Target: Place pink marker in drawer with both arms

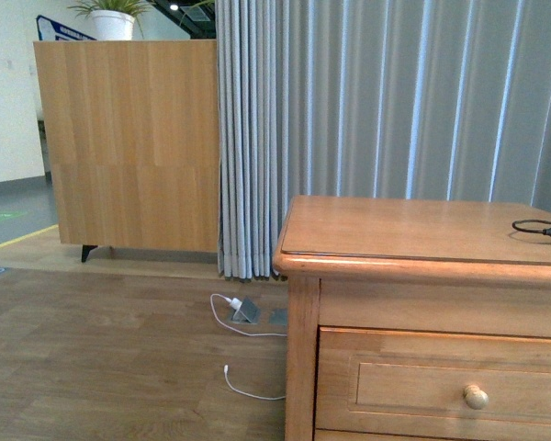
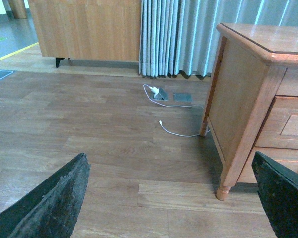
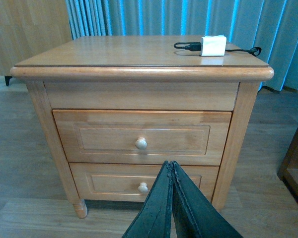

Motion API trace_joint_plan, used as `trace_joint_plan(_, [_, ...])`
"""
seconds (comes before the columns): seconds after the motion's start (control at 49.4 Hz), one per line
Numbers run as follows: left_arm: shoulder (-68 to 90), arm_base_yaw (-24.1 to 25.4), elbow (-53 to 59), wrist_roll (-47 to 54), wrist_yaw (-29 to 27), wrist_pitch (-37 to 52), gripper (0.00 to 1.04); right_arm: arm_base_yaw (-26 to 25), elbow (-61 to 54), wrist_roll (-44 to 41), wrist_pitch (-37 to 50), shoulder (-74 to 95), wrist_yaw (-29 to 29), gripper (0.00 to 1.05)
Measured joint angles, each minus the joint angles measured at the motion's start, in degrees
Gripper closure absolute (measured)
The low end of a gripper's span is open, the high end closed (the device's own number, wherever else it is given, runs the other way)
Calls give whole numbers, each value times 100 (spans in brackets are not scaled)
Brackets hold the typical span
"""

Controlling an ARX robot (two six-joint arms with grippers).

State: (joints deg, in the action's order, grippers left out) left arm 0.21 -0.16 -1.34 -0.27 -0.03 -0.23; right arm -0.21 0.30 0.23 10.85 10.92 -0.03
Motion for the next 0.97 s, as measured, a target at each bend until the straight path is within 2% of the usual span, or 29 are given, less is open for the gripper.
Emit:
trace_joint_plan(0.061, [-2,0,0,0,2,0,6,0,0,-2,-168,-179,0,103])
trace_joint_plan(0.142, [0,0,0,0,-2,0,6,2,4,-4,-1038,-940,-2,103])
trace_joint_plan(0.486, [-2,0,0,0,0,0,6,2,4,-7,-1075,-1062,-2,103])
trace_joint_plan(0.668, [-2,0,-2,2,0,0,6,2,4,-13,-1075,-1062,-2,62])
trace_joint_plan(0.971, [-2,0,0,2,0,0,6,2,4,-11,-1075,-1062,-2,8])
